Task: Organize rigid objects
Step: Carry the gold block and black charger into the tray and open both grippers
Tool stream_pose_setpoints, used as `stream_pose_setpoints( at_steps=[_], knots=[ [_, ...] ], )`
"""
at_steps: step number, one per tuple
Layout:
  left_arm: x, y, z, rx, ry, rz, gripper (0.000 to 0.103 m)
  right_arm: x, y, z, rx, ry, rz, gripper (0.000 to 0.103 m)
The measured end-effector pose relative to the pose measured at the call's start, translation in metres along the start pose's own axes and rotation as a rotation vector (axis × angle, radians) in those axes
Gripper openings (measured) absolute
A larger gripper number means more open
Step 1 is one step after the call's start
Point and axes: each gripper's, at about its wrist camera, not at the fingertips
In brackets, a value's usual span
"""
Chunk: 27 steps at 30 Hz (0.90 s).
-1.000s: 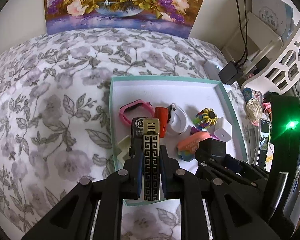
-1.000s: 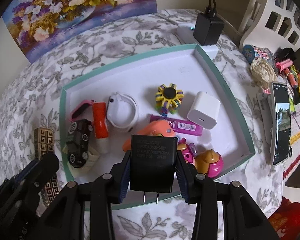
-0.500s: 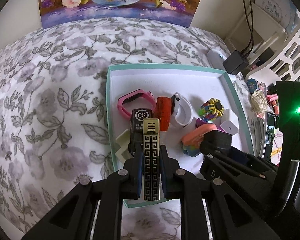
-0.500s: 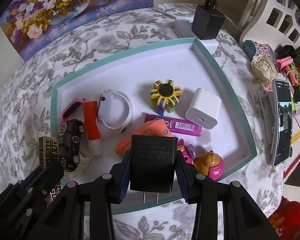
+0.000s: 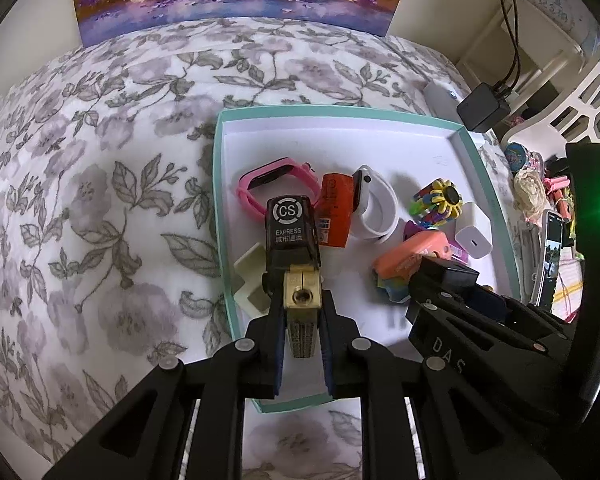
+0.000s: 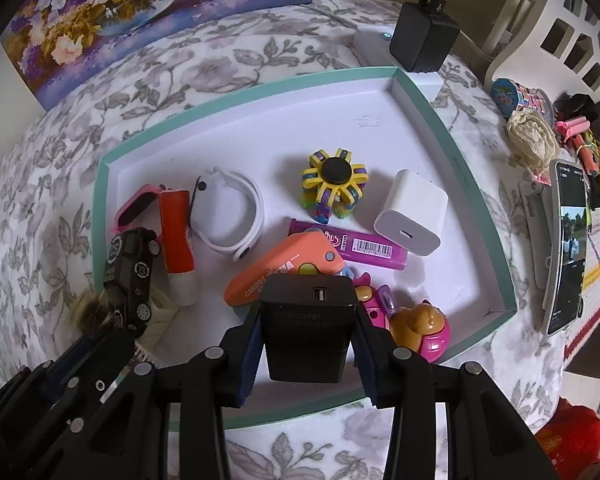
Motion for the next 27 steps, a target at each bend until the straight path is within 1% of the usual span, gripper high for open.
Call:
stream_pose_setpoints(
  at_steps=[7, 9, 10, 11, 16, 20, 21, 22, 23, 25, 27],
  knots=[
    [-0.001, 0.002, 0.001, -0.005, -0.006, 0.001, 0.017, -0.001, 0.000, 0.001, -0.005, -0.004, -0.003, 0.045],
    [-0.003, 0.003, 0.002, -0.009, -0.015, 0.009, 0.023, -0.001, 0.001, 0.003, 0.001, -0.008, -0.004, 0.048],
    [-0.004, 0.003, 0.003, -0.007, -0.018, 0.014, 0.024, -0.001, 0.001, 0.004, 0.005, -0.011, -0.005, 0.055],
    [-0.005, 0.003, 0.004, -0.005, -0.021, 0.018, 0.027, -0.001, 0.002, 0.006, 0.011, -0.017, -0.006, 0.058],
    [-0.010, 0.005, 0.014, 0.016, -0.043, 0.036, 0.030, 0.000, 0.004, 0.018, 0.049, -0.003, -0.014, 0.058],
    [-0.018, 0.009, 0.028, 0.058, -0.051, 0.062, 0.045, -0.001, 0.006, 0.030, 0.085, 0.000, -0.015, 0.059],
    [-0.022, 0.009, 0.031, 0.068, -0.049, 0.075, 0.048, 0.000, 0.006, 0.035, 0.098, 0.003, -0.018, 0.060],
    [-0.025, 0.010, 0.033, 0.076, -0.046, 0.085, 0.050, 0.000, 0.006, 0.038, 0.107, 0.005, -0.020, 0.063],
    [-0.028, 0.011, 0.035, 0.083, -0.040, 0.096, 0.051, 0.000, 0.006, 0.041, 0.118, 0.007, -0.023, 0.066],
    [-0.036, 0.013, 0.037, 0.097, -0.014, 0.119, 0.054, 0.000, 0.007, 0.045, 0.134, 0.009, -0.025, 0.069],
    [-0.045, 0.015, 0.037, 0.104, 0.018, 0.143, 0.060, 0.000, 0.008, 0.048, 0.145, 0.011, -0.027, 0.071]
  ],
)
Point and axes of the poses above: each gripper's, at about its wrist camera, not at the fingertips, and z roughly against the way its jaws point, x to its right, y to its top, and after that the axes turned 13 degrees about y, right-handed
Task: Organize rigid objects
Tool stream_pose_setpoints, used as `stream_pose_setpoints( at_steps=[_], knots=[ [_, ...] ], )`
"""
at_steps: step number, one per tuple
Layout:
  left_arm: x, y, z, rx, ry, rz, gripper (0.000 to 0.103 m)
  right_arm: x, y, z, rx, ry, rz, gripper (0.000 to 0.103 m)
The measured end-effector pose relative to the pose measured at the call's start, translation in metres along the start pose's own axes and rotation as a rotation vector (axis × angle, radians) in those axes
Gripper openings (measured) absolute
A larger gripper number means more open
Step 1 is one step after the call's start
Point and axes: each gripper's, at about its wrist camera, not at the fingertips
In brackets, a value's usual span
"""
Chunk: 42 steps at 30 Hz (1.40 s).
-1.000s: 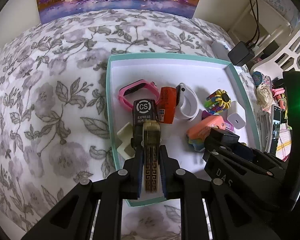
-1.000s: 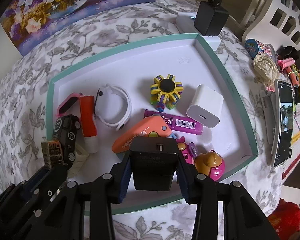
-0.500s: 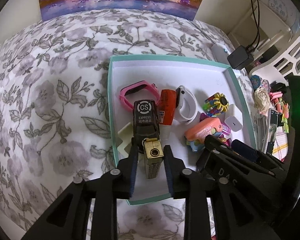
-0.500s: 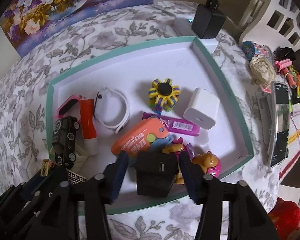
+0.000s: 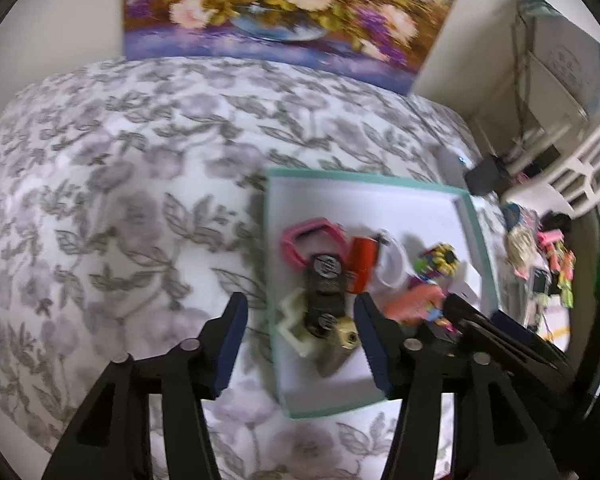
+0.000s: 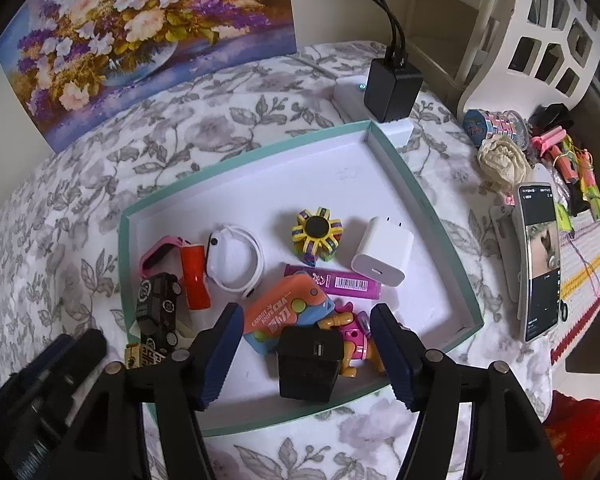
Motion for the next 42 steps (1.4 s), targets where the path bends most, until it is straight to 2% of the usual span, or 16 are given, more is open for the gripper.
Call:
stream_pose_setpoints(
  at_steps=[3, 7, 9, 11, 15, 20, 25, 31, 35, 42],
  knots=[
    [-0.013, 0.004, -0.005, 0.003, 0.058, 0.027, 0.061, -0.001, 0.001, 0.001, 0.008, 0.005, 0.001, 0.077],
    [-0.027, 0.006, -0.009, 0.014, 0.119, 0.060, 0.064, -0.005, 0.000, -0.001, 0.020, 0.013, 0.012, 0.094],
    [-0.035, 0.007, -0.012, 0.017, 0.134, 0.081, 0.082, -0.009, -0.001, -0.001, 0.024, 0.018, 0.024, 0.100],
    [-0.040, 0.007, -0.013, 0.022, 0.141, 0.097, 0.085, -0.012, -0.001, -0.001, 0.033, 0.022, 0.039, 0.103],
    [-0.047, 0.007, -0.016, 0.036, 0.173, 0.116, 0.090, -0.019, -0.002, -0.001, 0.043, 0.027, 0.058, 0.103],
    [-0.049, 0.007, -0.015, 0.046, 0.193, 0.122, 0.090, -0.027, -0.006, -0.006, 0.033, 0.022, 0.083, 0.103],
    [-0.051, 0.002, -0.011, 0.059, 0.183, 0.121, 0.090, -0.034, -0.015, -0.008, 0.011, 0.011, 0.105, 0.103],
    [-0.056, -0.014, -0.005, 0.053, 0.215, 0.099, 0.090, -0.041, -0.028, -0.002, 0.015, 0.022, 0.120, 0.103],
    [-0.060, -0.026, 0.004, 0.078, 0.264, 0.083, 0.090, -0.046, -0.041, 0.002, 0.017, 0.030, 0.134, 0.103],
    [-0.067, -0.043, 0.018, 0.121, 0.298, 0.058, 0.090, -0.049, -0.059, 0.012, 0.031, 0.032, 0.156, 0.103]
  ],
)
Point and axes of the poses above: each gripper's, at about its wrist camera, not at the fingertips, and z roughly against the way its jaws point, x to its right, y to its top, and after that the axes turned 13 degrees about y, right-handed
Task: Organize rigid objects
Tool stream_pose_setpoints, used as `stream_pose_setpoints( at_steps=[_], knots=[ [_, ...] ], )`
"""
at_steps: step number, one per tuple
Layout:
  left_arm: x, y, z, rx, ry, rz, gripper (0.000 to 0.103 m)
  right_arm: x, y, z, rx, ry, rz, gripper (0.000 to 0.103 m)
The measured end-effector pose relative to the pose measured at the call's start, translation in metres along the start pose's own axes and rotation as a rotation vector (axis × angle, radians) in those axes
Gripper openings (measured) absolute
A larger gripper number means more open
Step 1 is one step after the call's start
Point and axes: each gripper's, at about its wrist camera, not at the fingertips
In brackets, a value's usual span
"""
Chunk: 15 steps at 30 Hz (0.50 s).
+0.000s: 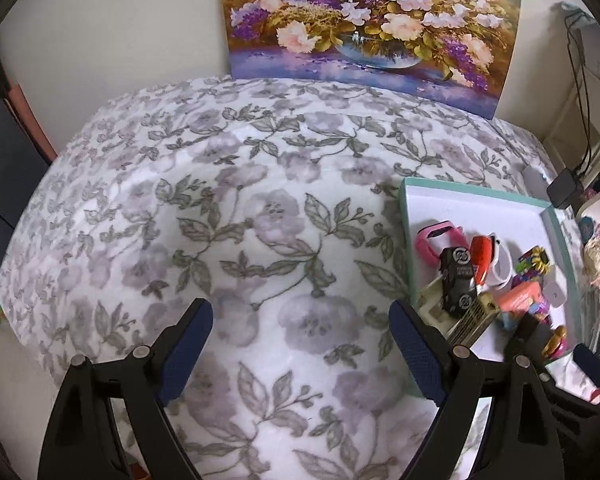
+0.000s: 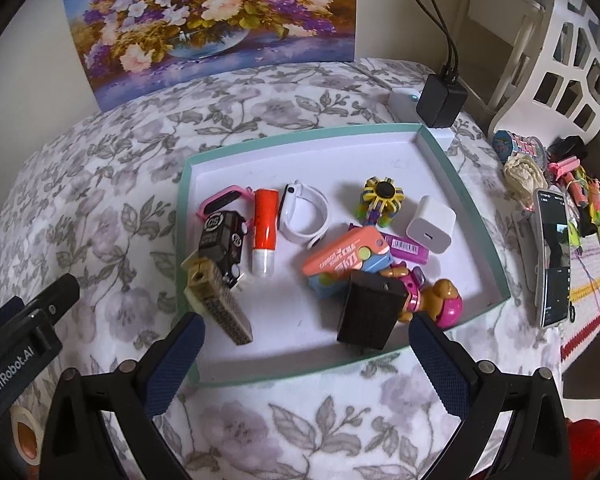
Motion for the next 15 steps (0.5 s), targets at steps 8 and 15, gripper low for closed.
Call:
stream_pose_setpoints(
  at_steps=[8, 15],
  knots=[
    [-0.003, -0.017, 0.010, 0.031, 0.010, -0.042, 0.090, 0.002, -0.008, 0.011, 0.024, 0.000, -0.009, 0.103],
    [-0.004, -0.025, 0.014, 0.039, 0.039, -0.062, 0.090, 0.003, -0.011, 0.013, 0.023, -0.010, -0.009, 0.103]
  ],
)
Point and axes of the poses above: each gripper's, at about its wrist camera, not at the fingertips, and z roughly against the way its jaws point, x to its right, y to its top, and after that the axes turned 13 degrees about y, right-handed
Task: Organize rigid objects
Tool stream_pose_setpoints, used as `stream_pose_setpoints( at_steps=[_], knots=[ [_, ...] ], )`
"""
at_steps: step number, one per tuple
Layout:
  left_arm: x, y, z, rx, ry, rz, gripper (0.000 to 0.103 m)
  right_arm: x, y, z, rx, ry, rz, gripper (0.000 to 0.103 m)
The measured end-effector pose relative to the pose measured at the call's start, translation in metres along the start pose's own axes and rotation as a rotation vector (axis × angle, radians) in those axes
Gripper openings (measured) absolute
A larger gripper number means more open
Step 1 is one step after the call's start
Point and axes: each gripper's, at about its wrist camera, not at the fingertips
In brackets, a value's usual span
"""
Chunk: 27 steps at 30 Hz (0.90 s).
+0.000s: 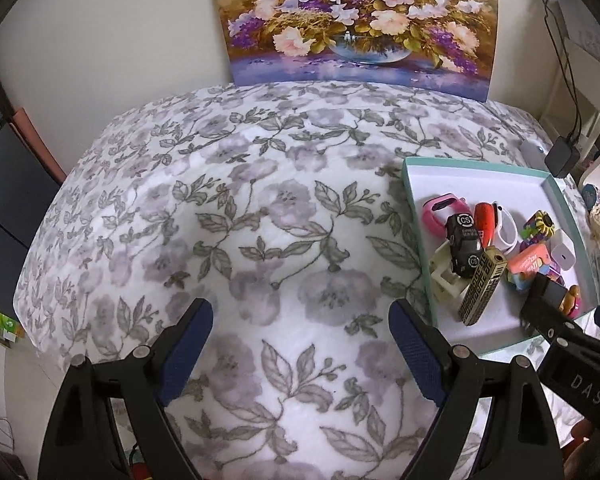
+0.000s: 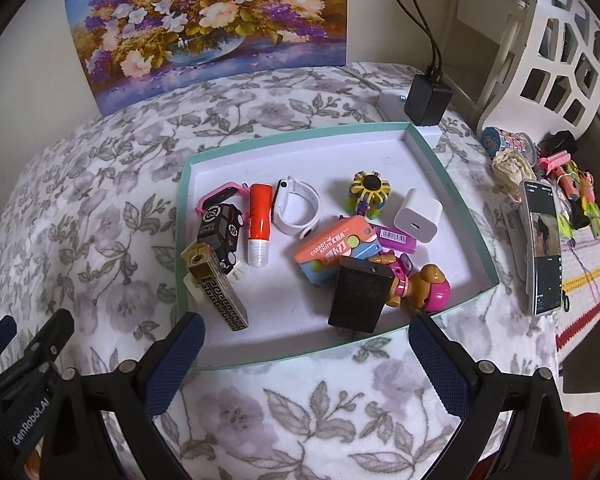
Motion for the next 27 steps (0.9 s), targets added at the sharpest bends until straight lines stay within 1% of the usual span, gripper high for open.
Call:
stream_pose_setpoints(
  at_steps=[5, 13, 27],
  knots=[
    [-0.001, 0.000, -0.003, -0.023, 0.008, 0.000, 0.090, -0.002, 0.001, 0.003, 0.011, 0.007, 0.007, 0.103],
    [-0.009, 0.001, -0.010, -0.055, 0.006, 0.019, 0.090, -0.004, 0.001, 0.002, 0.002, 0.003, 0.019, 0.103],
    [-0.016, 0.004, -0.014, -0.069, 0.014, 0.040, 0.090, -0.007, 0.001, -0.002, -0.008, -0.006, 0.033, 0.103]
  ],
)
Point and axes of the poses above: each gripper's, at about its wrist camera, not at the fingertips, and z roughly against the way its jaws point, x to its right, y to its top, and after that the axes turned 13 degrees about y, right-handed
